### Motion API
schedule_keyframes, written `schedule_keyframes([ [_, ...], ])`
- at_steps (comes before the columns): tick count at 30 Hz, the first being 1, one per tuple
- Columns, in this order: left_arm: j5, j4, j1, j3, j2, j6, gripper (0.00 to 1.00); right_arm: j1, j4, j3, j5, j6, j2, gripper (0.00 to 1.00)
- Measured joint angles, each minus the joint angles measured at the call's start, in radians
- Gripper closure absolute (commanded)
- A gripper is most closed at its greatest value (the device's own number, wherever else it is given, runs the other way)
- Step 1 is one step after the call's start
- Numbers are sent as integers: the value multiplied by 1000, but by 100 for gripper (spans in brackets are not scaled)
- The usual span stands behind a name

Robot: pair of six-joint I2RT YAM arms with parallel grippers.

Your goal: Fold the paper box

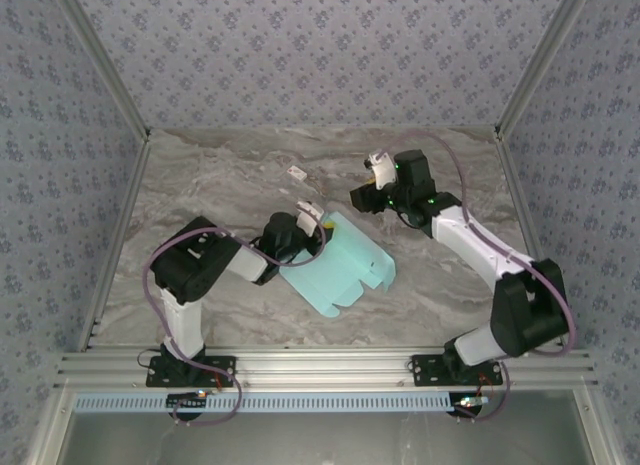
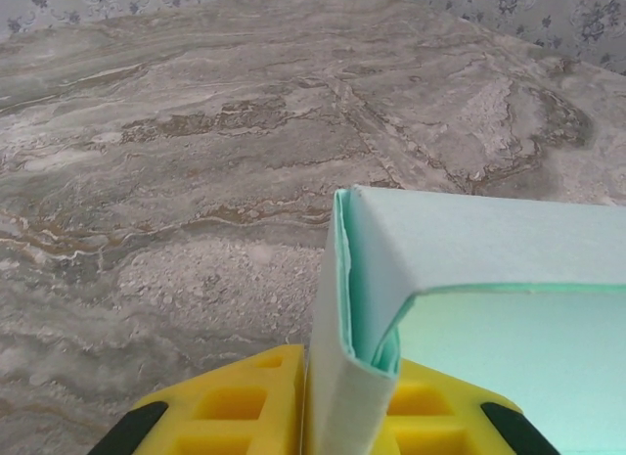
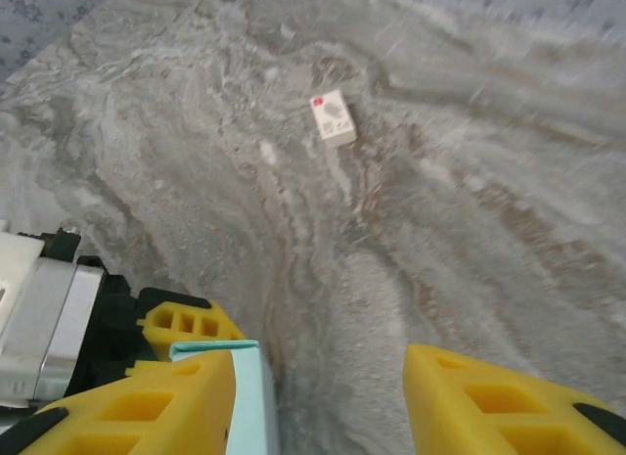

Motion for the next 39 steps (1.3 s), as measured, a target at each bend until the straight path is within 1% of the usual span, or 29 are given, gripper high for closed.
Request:
schedule_keyframes([
  [6,7,26,0,4,10,10,82,8,-68,74,-74,51,126,42],
  [12,11,50,0,4,24,11,82,18,-109,124,-108,77,200,42],
  [22,11,67,0,4,31,11,81,27,-126,142,-130,85,255,42],
  [25,11,68,0,4,31,11,79,34,-126,144,-135,88,267,42],
  [31,11,68,0,2,31,14,71,47,-128,148,-144,89,286,42],
  [39,10,68,0,-24,31,22,71,53,-129,156,-151,92,303,44],
])
